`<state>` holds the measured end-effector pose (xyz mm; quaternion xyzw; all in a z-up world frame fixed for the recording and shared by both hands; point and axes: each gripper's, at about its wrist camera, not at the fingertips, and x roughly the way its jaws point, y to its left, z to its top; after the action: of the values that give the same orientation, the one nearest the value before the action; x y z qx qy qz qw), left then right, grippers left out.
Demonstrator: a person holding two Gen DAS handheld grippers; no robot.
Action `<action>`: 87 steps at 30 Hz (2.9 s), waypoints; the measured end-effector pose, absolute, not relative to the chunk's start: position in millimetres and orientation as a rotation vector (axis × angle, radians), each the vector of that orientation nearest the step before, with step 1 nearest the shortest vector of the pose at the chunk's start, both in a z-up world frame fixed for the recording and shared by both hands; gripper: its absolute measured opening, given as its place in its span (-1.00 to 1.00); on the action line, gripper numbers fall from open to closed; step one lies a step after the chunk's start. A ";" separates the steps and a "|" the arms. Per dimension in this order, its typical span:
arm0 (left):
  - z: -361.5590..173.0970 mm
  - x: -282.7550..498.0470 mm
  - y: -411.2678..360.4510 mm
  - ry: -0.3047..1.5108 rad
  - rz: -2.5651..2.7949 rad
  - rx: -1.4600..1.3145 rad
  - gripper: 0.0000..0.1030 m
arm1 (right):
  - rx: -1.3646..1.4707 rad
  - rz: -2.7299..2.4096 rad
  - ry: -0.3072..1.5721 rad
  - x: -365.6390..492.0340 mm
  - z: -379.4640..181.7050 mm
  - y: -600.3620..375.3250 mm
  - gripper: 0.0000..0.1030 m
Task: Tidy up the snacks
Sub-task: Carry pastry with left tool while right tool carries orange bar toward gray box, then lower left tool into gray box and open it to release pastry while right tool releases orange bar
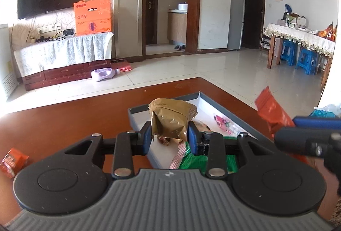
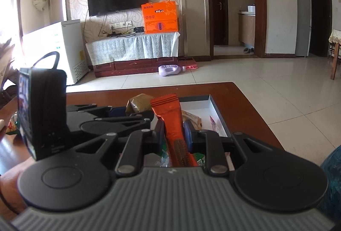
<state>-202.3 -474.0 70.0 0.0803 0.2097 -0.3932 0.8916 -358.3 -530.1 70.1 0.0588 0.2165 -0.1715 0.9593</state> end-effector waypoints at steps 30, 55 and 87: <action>46.8 -163.4 -560.1 0.480 -0.845 0.150 -0.21 | 0.127 -0.382 0.479 -343.0 60.2 -538.8 -0.56; 42.9 -151.5 -580.3 0.508 -0.869 0.195 -0.11 | 0.123 -0.383 0.512 -335.5 53.3 -540.5 -0.57; 37.5 -180.8 -541.1 0.528 -0.901 0.243 0.74 | 0.184 -0.491 0.601 -327.5 32.1 -560.2 -0.11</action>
<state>-180.8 -541.1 37.5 0.1156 0.2515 -0.4291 0.8598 -327.5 -560.2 32.1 0.0894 0.2928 -0.2391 0.9215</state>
